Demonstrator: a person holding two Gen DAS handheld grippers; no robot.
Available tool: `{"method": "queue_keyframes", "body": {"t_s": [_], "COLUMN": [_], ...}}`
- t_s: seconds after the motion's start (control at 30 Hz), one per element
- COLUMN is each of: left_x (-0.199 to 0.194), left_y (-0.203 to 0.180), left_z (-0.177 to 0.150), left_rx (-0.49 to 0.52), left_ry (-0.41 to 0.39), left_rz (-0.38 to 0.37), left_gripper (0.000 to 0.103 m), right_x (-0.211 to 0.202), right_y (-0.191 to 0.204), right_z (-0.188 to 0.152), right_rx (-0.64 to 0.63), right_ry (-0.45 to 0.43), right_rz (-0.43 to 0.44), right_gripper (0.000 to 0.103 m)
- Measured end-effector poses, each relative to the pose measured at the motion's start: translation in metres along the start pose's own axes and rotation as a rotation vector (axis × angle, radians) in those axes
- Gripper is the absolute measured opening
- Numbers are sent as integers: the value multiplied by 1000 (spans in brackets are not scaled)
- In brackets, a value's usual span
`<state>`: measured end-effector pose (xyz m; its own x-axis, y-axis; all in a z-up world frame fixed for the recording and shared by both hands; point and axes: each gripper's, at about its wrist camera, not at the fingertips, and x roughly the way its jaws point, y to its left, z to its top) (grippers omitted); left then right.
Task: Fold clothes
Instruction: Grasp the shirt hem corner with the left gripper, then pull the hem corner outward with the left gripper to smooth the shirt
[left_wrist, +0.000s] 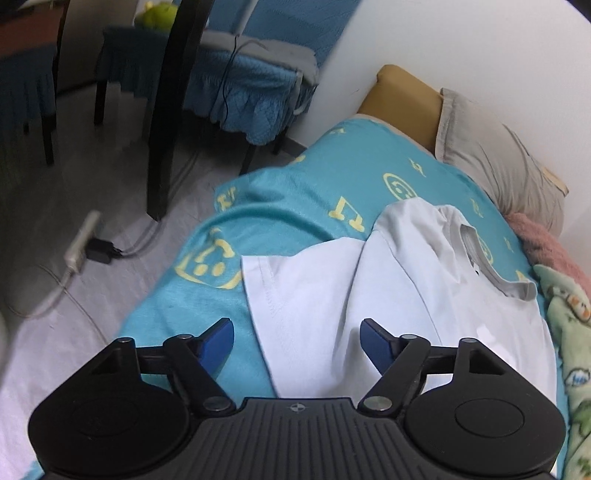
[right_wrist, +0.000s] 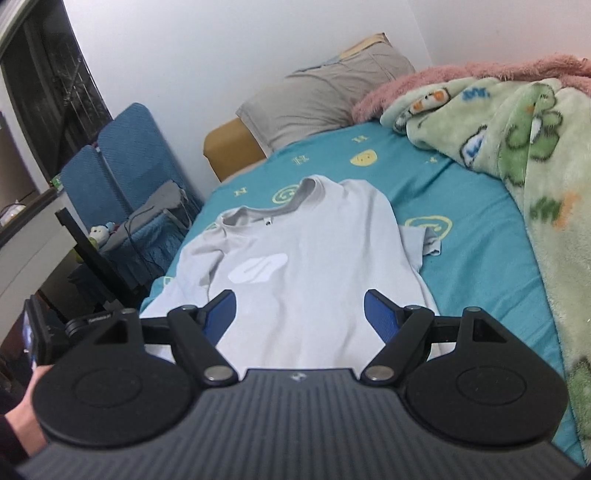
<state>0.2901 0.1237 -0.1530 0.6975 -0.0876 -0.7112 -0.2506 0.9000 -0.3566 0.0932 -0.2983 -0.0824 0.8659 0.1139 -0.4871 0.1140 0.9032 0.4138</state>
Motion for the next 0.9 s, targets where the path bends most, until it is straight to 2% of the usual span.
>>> {"method": "queue_keyframes", "body": {"t_s": [0.1,0.13,0.2,0.23,0.27,0.37,0.5,0.6,0.67,0.73,0.8,0.9], "left_x": [15,19,24,26,27,25,19,27,41,61,74,76], "left_y": [-4,-8,-12,-13,-15,-27,-55,-76,-85,-84,-77,-72], "left_z": [0,1,6,9,13,36,87,131,153,166,168,152], "left_rx": [30,58,88,94,102,185,347,389,377,351,331,371], "left_ry": [-25,-27,-27,-22,-21,-75,-208,-299,-351,-332,-277,-231], "left_rz": [-3,1,6,-3,-9,9,70,200,321,391,376,352], "left_gripper": [66,58,36,19,7,5,4,4,4,5,9,36], "right_x": [7,9,13,14,16,18,25,33,40,48,54,60], "right_y": [-3,-3,-3,-3,-2,-1,-1,-1,-2,-4,-5,-7], "right_z": [-4,-5,-6,-5,-5,-5,-5,-6,-8,-9,-12,-13], "right_rx": [-7,-7,-8,-12,-17,-31,-47,-63,-79,-90,-97,-115], "right_ry": [23,31,41,43,44,41,42,43,47,59,67,66], "right_rz": [-7,-8,-10,-13,-16,-22,-36,-50,-60,-68,-70,-76], "right_gripper": [78,78,78,78,78,78,78,78,78,78,78,78]}}
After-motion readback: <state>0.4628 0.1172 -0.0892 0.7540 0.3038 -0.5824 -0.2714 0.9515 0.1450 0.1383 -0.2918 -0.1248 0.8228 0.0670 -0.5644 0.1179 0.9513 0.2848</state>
